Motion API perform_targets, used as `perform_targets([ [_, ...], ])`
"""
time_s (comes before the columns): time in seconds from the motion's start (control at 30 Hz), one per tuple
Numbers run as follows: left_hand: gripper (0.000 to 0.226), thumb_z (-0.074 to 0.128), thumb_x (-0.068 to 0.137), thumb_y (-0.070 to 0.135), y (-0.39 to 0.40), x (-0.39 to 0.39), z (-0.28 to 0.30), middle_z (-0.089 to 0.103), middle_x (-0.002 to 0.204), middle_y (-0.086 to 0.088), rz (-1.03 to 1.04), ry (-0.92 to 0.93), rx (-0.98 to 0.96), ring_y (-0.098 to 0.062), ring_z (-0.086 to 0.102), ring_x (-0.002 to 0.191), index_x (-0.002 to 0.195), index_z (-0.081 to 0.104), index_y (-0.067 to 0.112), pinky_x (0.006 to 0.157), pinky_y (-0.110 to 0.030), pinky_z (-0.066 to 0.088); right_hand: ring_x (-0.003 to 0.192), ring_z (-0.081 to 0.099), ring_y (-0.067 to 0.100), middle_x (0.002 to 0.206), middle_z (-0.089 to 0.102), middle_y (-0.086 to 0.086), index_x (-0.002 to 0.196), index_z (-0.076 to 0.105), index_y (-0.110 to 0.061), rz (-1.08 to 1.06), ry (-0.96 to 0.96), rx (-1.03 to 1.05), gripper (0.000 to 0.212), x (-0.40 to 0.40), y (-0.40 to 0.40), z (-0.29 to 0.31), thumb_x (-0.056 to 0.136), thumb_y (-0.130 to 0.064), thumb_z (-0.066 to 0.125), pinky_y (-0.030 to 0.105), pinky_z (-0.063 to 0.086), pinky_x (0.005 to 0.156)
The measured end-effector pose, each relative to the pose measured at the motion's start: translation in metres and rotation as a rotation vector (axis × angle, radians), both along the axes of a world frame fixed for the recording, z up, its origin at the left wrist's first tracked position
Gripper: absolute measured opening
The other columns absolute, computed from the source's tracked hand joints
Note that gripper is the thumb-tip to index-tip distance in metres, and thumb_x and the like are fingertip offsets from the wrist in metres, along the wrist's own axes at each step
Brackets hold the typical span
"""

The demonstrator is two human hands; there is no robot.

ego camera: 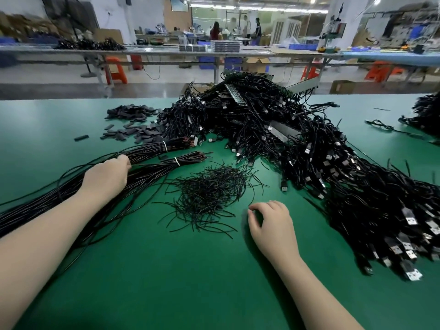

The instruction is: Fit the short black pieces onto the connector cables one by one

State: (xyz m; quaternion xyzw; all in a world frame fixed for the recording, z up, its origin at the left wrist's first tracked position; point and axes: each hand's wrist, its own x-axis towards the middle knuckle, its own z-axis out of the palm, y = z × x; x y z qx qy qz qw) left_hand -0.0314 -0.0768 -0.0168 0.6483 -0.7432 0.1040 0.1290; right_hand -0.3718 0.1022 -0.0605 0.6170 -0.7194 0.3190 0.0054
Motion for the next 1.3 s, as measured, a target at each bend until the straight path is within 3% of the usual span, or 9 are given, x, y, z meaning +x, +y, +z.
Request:
perform_targets([
  [0.17, 0.012, 0.035, 0.100, 0.008, 0.004, 0.010, -0.006, 0.063, 0.089, -0.015, 0.006, 0.058, -0.034, -0.031, 0.055, 0.064, 0.107, 0.044, 0.012, 0.056, -0.038, 0.042, 0.101, 0.052, 0.018, 0.094, 0.066, -0.006, 0.097, 0.070, -0.019, -0.002, -0.003, 0.013, 0.017, 0.000, 0.000, 0.000, 0.093, -0.028, 0.055, 0.032, 0.043, 0.089],
  [0.27, 0.023, 0.040, 0.102, 0.017, 0.009, 0.010, -0.004, 0.059, 0.091, -0.013, -0.077, -0.017, -0.067, -0.033, 0.057, 0.063, 0.123, 0.050, 0.017, 0.054, -0.038, 0.048, 0.102, 0.050, 0.018, 0.095, 0.065, -0.005, 0.098, 0.070, -0.019, -0.001, -0.011, 0.023, 0.018, -0.001, 0.000, -0.001, 0.094, -0.028, 0.054, 0.031, 0.042, 0.088],
  [0.4, 0.023, 0.050, 0.099, 0.035, 0.016, 0.013, 0.000, 0.067, 0.086, -0.007, -0.104, 0.005, -0.168, -0.033, 0.062, 0.066, 0.112, 0.066, 0.023, 0.053, -0.031, 0.045, 0.103, 0.049, 0.017, 0.097, 0.063, -0.005, 0.099, 0.070, -0.019, -0.003, -0.020, 0.032, 0.019, 0.000, 0.000, -0.001, 0.094, -0.028, 0.054, 0.030, 0.041, 0.086],
  [0.6, 0.021, 0.042, 0.101, 0.026, 0.010, 0.010, 0.006, 0.067, 0.069, 0.004, 0.037, 0.402, -0.077, -0.022, 0.056, 0.054, 0.097, 0.062, 0.021, 0.050, -0.028, 0.038, 0.103, 0.048, 0.017, 0.097, 0.063, -0.005, 0.099, 0.070, -0.020, -0.007, -0.035, 0.035, 0.018, -0.002, -0.001, -0.003, 0.094, -0.028, 0.055, 0.027, 0.038, 0.082],
  [0.77, 0.015, 0.050, 0.099, 0.040, 0.022, 0.008, 0.002, 0.065, 0.088, 0.007, -0.064, 0.303, -0.062, -0.021, 0.058, 0.068, 0.102, 0.057, 0.027, 0.057, -0.032, 0.046, 0.102, 0.048, 0.017, 0.096, 0.062, -0.005, 0.096, 0.071, -0.020, -0.015, -0.050, 0.040, 0.017, 0.000, -0.001, -0.003, 0.093, -0.028, 0.056, 0.028, 0.039, 0.078],
  [0.9, 0.019, 0.053, 0.098, 0.038, 0.021, 0.003, 0.000, 0.063, 0.071, 0.010, -0.020, 0.294, -0.071, -0.015, 0.055, 0.059, 0.096, 0.064, 0.023, 0.051, -0.028, 0.041, 0.102, 0.048, 0.017, 0.096, 0.062, -0.005, 0.096, 0.071, -0.020, -0.017, -0.040, 0.038, 0.017, -0.002, -0.001, -0.004, 0.093, -0.028, 0.056, 0.029, 0.041, 0.080],
  [1.07, 0.021, 0.036, 0.103, 0.033, 0.011, 0.006, -0.004, 0.069, 0.094, 0.012, 0.010, 0.826, -0.167, -0.003, 0.039, 0.036, 0.100, 0.048, 0.017, 0.036, -0.018, 0.034, 0.101, 0.049, 0.017, 0.096, 0.062, -0.005, 0.096, 0.071, -0.020, -0.016, -0.066, 0.034, 0.018, -0.003, -0.003, -0.004, 0.093, -0.028, 0.056, 0.030, 0.041, 0.081],
  [1.17, 0.019, 0.022, 0.102, 0.030, 0.012, 0.016, -0.002, 0.073, 0.102, -0.008, 0.337, 1.414, -0.378, -0.007, 0.065, 0.069, 0.089, 0.035, 0.025, 0.066, -0.028, 0.048, 0.101, 0.049, 0.017, 0.095, 0.062, -0.005, 0.097, 0.071, -0.021, -0.016, -0.066, 0.039, 0.018, -0.005, -0.004, -0.004, 0.094, -0.029, 0.055, 0.030, 0.042, 0.082],
  [1.3, 0.018, 0.024, 0.099, 0.047, 0.043, 0.018, -0.001, 0.056, 0.065, 0.003, 0.140, 1.134, -0.480, -0.006, 0.056, 0.048, 0.087, 0.037, 0.042, 0.064, -0.033, 0.045, 0.106, 0.052, 0.021, 0.103, 0.063, -0.002, 0.106, 0.069, -0.017, -0.021, -0.066, 0.014, 0.018, -0.001, 0.000, 0.002, 0.093, -0.022, 0.057, 0.033, 0.044, 0.087],
])
